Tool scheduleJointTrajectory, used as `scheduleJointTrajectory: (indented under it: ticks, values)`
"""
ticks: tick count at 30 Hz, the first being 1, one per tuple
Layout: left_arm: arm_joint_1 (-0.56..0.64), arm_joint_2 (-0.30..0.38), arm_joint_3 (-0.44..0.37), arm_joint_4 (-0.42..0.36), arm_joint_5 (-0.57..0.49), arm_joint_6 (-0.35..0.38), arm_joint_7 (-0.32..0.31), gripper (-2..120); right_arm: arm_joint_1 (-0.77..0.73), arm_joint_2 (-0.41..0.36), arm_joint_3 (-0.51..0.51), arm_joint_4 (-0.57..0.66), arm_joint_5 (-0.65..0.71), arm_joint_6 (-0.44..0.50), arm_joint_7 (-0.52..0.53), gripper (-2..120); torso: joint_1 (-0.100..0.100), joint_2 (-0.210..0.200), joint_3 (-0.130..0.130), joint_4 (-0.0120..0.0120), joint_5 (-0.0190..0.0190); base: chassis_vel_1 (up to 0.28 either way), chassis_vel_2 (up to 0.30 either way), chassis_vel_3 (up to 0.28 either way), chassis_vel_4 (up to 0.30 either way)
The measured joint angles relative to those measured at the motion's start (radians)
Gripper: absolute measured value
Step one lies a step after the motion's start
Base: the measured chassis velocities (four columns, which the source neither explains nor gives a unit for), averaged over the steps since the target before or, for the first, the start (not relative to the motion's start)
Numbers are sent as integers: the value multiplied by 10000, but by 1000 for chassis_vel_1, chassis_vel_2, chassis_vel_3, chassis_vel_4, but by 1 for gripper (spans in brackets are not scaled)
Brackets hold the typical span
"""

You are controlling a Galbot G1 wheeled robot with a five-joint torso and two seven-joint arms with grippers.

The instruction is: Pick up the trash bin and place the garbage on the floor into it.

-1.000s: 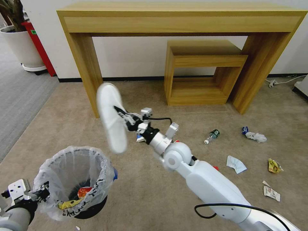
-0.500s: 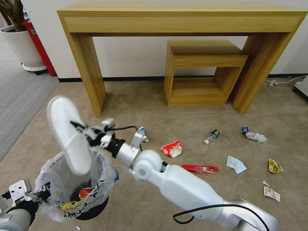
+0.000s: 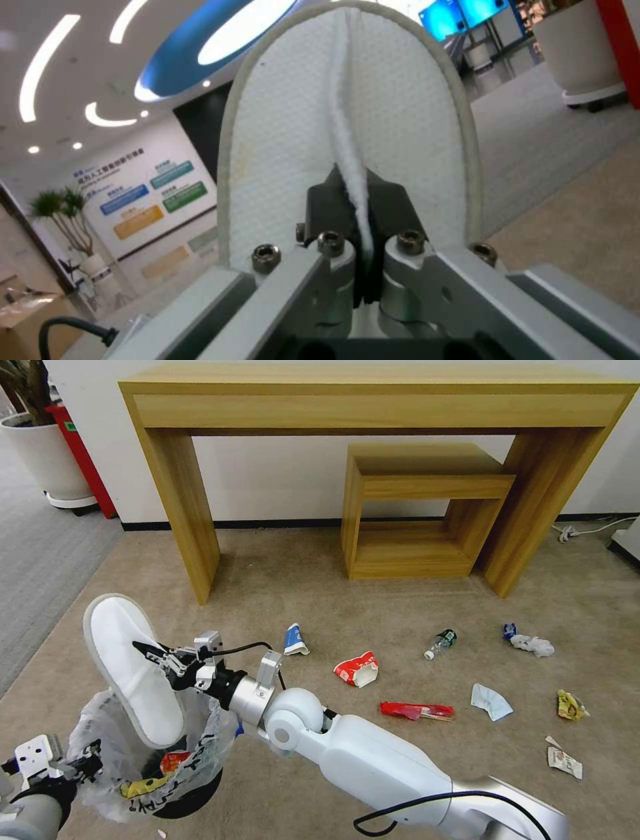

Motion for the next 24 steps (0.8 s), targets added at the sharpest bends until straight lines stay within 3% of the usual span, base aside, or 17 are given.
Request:
scheduleJointTrajectory:
  ticks: [8,9,11,20,24]
  values:
    - [-16,27,11,19,-19,4,-27,1,-7,-151,-33,55,-57,-41,-17,6,0,0,-1,0,0,0,0,0,0]
    - [-5,59,-14,19,-58,5,-42,1,0,-256,-27,55,-132,-44,-77,21,0,0,0,0,0,0,0,0,0]
    - [-6,65,-19,19,-72,5,-57,1,10,-317,-18,72,-136,-44,-67,29,0,0,0,1,1,0,0,0,0]
    - [-16,52,23,30,-60,5,-104,1,165,-454,53,159,-118,-33,108,58,1,0,0,0,1,0,0,0,0]
    - [-14,65,7,30,-58,5,-118,1,288,-451,302,303,-227,-230,1145,71,1,0,0,1,2,0,0,0,0]
